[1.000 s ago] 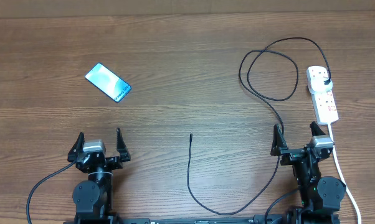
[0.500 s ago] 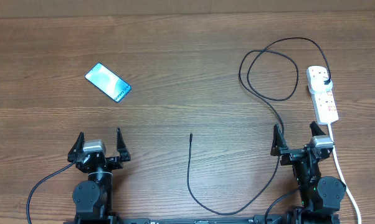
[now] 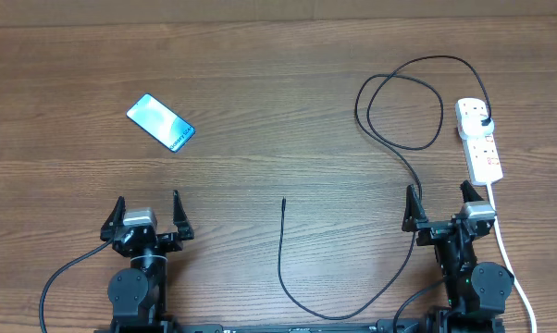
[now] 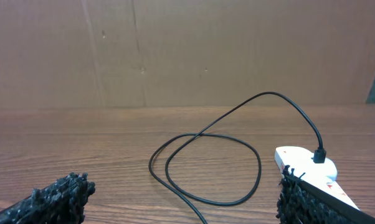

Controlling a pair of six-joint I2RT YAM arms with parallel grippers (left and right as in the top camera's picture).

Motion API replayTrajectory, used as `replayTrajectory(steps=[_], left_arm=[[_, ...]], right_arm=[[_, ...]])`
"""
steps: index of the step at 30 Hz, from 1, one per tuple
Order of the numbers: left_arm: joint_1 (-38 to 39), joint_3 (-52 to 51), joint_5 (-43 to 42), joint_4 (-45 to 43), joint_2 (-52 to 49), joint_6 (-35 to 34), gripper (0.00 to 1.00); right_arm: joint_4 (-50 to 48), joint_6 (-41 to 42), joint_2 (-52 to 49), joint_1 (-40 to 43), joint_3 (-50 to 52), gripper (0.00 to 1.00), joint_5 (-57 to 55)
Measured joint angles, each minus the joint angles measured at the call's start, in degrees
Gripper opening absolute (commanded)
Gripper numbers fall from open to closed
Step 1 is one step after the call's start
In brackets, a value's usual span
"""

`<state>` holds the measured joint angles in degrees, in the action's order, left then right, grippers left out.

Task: Plug charger to phone and switch on socket
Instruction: 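Raise the left arm and move the left gripper above the phone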

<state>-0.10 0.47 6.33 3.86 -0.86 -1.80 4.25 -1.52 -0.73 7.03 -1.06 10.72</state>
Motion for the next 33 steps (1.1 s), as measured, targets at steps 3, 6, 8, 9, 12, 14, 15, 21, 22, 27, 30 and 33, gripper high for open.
replayTrajectory(steps=[3, 6, 8, 9, 12, 14, 15, 21, 22, 27, 30, 33], left_arm=[[0.0, 0.0, 0.0, 0.0, 0.0, 0.0, 1.0], [0.0, 0.0, 0.0, 0.0, 0.0, 0.0, 1.0], [0.0, 0.0, 0.0, 0.0, 0.0, 0.0, 1.0], [0.0, 0.0, 0.0, 0.0, 0.0, -0.1, 1.0], [0.0, 0.0, 0.0, 0.0, 0.0, -0.7, 1.0], [0.0, 0.0, -0.1, -0.1, 0.0, -1.1, 1.0], [0.0, 0.0, -0.2, -0.1, 0.0, -1.2, 1.0], [0.0, 0.0, -0.8, -0.4, 0.0, -2.0, 1.0], [0.0, 0.1, -0.9, -0.4, 0.0, -2.4, 1.0], [0.0, 1.5, -1.0, 1.2, 0.0, -2.6, 1.0], [0.0, 4.2, -0.9, 4.8, 0.0, -2.6, 1.0], [0.0, 7.5, -0.9, 6.9, -0.7, -2.6, 1.0]], right_arm=[[0.0, 0.0, 0.0, 0.0, 0.0, 1.0, 0.0], [0.0, 0.0, 0.0, 0.0, 0.0, 1.0, 0.0], [0.0, 0.0, 0.0, 0.0, 0.0, 1.0, 0.0], [0.0, 0.0, 0.0, 0.0, 0.0, 1.0, 0.0], [0.0, 0.0, 0.0, 0.0, 0.0, 1.0, 0.0], [0.0, 0.1, 0.0, 0.0, 0.0, 1.0, 0.0], [0.0, 0.0, 0.0, 0.0, 0.0, 1.0, 0.0], [-0.1, 0.0, 0.0, 0.0, 0.0, 1.0, 0.0], [-0.1, 0.0, 0.0, 0.0, 0.0, 1.0, 0.0], [-0.1, 0.0, 0.0, 0.0, 0.0, 1.0, 0.0], [-0.1, 0.0, 0.0, 0.0, 0.0, 1.0, 0.0], [-0.1, 0.0, 0.0, 0.0, 0.0, 1.0, 0.0]])
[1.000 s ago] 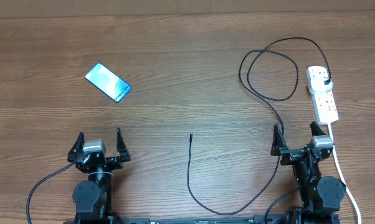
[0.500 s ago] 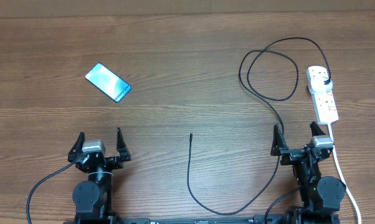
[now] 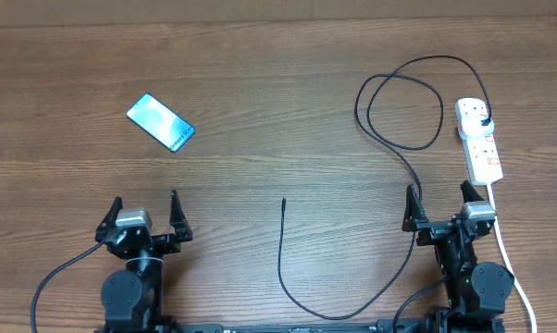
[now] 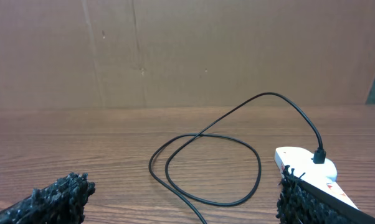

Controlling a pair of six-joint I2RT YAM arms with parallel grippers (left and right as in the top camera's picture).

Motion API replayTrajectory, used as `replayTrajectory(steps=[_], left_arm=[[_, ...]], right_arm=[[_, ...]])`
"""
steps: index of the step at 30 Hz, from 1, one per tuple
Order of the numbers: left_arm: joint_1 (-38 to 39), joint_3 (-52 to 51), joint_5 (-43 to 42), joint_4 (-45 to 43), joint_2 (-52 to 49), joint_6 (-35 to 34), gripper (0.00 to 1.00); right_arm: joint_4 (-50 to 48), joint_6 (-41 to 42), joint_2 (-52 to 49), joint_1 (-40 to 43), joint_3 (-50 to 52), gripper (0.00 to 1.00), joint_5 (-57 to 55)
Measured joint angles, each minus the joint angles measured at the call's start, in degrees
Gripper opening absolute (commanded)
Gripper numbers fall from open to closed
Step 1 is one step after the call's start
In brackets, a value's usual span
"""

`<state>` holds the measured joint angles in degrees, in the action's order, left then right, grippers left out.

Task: Plug charger to phone and switch on socket
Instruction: 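Raise the left arm and move the left gripper above the phone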

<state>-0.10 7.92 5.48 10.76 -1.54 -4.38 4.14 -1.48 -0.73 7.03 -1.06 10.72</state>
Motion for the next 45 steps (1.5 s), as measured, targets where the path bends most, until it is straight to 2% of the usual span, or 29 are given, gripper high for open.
replayTrajectory(steps=[6, 17, 24, 28, 39, 45], left_arm=[[0.0, 5.8, 0.2, 0.2, -5.5, 0.0, 1.0], [0.0, 19.7, 0.2, 4.0, -24.7, 0.0, 1.0], [0.0, 36.5, 0.2, 13.5, -40.9, 0.0, 1.0], [0.0, 43.1, 0.2, 15.1, -47.4, 0.0, 1.0], [0.0, 44.0, -1.0, 16.7, -57.8, -0.2, 1.0], [0.0, 44.0, -0.8, 18.7, -61.6, -5.4, 1.0]], right_arm=[[0.0, 0.0, 0.0, 0.0, 0.0, 1.0, 0.0], [0.0, 0.0, 0.0, 0.0, 0.0, 1.0, 0.0], [-0.1, 0.0, 0.0, 0.0, 0.0, 1.0, 0.0], [-0.1, 0.0, 0.0, 0.0, 0.0, 1.0, 0.0], [-0.1, 0.0, 0.0, 0.0, 0.0, 1.0, 0.0], [-0.1, 0.0, 0.0, 0.0, 0.0, 1.0, 0.0]])
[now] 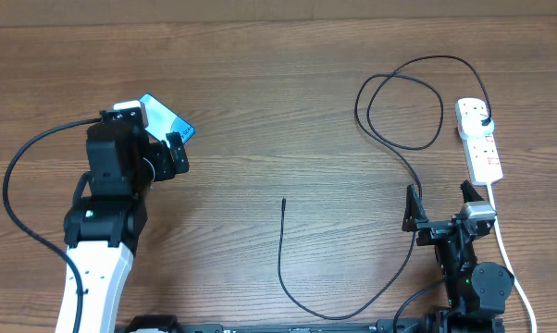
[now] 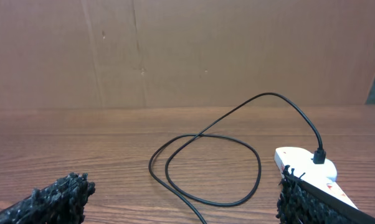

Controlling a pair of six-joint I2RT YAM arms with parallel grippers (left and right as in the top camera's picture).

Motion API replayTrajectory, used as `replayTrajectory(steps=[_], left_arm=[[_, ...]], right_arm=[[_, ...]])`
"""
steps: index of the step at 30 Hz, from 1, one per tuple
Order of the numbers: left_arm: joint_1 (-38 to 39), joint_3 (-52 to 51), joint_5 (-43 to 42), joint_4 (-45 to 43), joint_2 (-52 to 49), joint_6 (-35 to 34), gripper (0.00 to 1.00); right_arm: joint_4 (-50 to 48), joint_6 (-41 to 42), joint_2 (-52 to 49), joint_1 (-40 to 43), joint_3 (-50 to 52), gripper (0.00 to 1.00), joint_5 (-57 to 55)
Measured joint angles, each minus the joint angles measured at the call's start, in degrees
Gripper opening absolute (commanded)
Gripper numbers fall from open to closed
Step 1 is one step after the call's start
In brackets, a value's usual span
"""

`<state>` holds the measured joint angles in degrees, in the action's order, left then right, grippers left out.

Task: Plug charger to phone and switch on socket
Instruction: 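Raise the left arm and move the left gripper above the phone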

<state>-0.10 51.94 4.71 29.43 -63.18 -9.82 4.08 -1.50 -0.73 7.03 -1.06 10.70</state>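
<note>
The phone point(image 1: 170, 119), its blue screen up, lies at the table's far left. My left gripper point(image 1: 145, 141) hangs over its near-left part and covers that end; its jaws look open, with one finger point(image 1: 178, 154) just right of the phone. The black charger cable point(image 1: 280, 250) has its free tip point(image 1: 283, 201) at mid-table. It curves round the front, loops point(image 2: 206, 168) and ends at a plug point(image 2: 319, 154) in the white power strip point(image 1: 479, 139). My right gripper point(image 1: 439, 196) stands open and empty near the front edge, the cable passing its left finger point(image 2: 56, 199).
The strip's white lead point(image 1: 506, 250) runs toward the front edge on the right, beside the right arm. A brown cardboard wall point(image 2: 187, 50) closes the far side of the table.
My left arm has moved from the front edge out to the far left, and its gripper now hangs over the phone. The right arm, cable and strip have not moved.
At first both grippers stood open at the front edge, the phone bare at the far left. Then the left gripper had shifted slightly left. Now it is out over the phone, while the right gripper has stayed put.
</note>
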Motion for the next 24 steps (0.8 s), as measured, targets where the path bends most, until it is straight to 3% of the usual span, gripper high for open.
replayTrajectory(steps=[8, 19, 24], left_arm=[[0.0, 9.6, 5.5, 10.2, -8.3, -8.3, 1.0], [0.0, 35.5, 11.5, 30.1, -24.4, -22.3, 1.0], [0.0, 46.6, 12.7, 36.2, -33.3, -25.4, 1.0]], right_arm=[[0.0, 0.0, 0.0, 0.0, 0.0, 1.0, 0.0], [0.0, 0.0, 0.0, 0.0, 0.0, 1.0, 0.0], [0.0, 0.0, 0.0, 0.0, 0.0, 1.0, 0.0]])
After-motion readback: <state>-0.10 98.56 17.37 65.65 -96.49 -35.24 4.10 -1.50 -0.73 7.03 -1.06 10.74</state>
